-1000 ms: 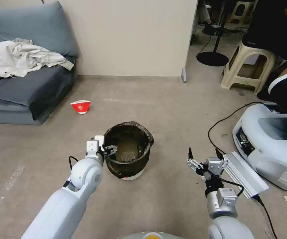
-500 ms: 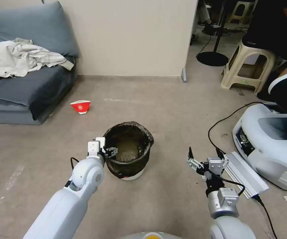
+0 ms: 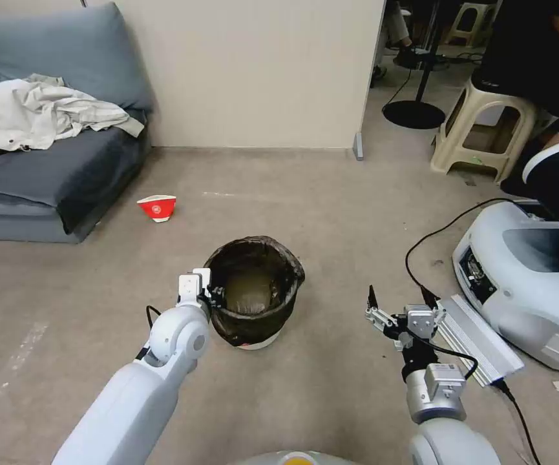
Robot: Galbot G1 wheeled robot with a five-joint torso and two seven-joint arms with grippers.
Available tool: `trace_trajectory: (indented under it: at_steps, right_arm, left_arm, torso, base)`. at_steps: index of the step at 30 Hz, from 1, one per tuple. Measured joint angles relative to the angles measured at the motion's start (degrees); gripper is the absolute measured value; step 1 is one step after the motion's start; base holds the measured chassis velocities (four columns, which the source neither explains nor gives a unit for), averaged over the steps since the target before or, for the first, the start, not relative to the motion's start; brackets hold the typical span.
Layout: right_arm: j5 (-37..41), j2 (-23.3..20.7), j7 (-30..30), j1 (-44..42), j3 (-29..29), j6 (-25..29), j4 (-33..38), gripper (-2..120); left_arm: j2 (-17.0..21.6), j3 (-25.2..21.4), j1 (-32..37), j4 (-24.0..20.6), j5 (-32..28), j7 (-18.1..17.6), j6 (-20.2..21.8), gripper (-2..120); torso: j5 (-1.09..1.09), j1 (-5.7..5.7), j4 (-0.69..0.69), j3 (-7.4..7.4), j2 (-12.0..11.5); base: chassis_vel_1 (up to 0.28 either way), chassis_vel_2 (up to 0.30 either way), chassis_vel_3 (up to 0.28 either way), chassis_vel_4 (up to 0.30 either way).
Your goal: Pick up the trash can from the floor.
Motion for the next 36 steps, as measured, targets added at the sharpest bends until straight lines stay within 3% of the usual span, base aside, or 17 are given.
trace_trajectory:
  at_steps: [3, 18, 23, 28, 36]
  right_arm:
    - [0.0, -0.2, -0.1, 0.3, 0.1, 0.0, -0.3, 100]
    - [0.0, -0.1, -0.1, 0.8, 0.1, 0.1, -1.3, 100]
    - [0.0, -0.3, -0.1, 0.9, 0.2, 0.1, -1.4, 100]
    - [0.1, -0.5, 0.0, 1.0, 0.4, 0.2, -1.4, 100]
    - [0.1, -0.6, 0.1, 1.2, 0.5, 0.2, -1.5, 100]
  left_arm:
    - [-0.1, 0.4, -0.4, 0.5, -0.1, 0.2, -0.1, 6]
    - [-0.5, 1.0, -0.9, 0.9, 0.1, -0.7, -1.0, 6]
    - [0.0, 0.6, -0.1, -1.6, -0.3, -0.4, -4.7, 2]
    - [1.4, -0.5, 1.5, -5.3, -2.8, 3.0, -11.0, 1]
    - [2.6, -3.3, 3.6, -10.7, -9.2, 4.7, -13.1, 1]
  torso:
    - [-0.02, 0.0, 0.0, 0.0, 0.0]
    - [-0.02, 0.0, 0.0, 0.0, 0.0]
    - [0.0, 0.0, 0.0, 0.0, 0.0]
    - [0.0, 0.0, 0.01, 0.0, 0.0]
    - [0.0, 0.0, 0.0, 0.0, 0.0]
  base:
    - [0.0, 0.0, 0.0, 0.0]
    - [0.0, 0.0, 0.0, 0.0]
    - [0.0, 0.0, 0.0, 0.0]
    - [0.0, 0.0, 0.0, 0.0]
    - [0.0, 0.0, 0.0, 0.0]
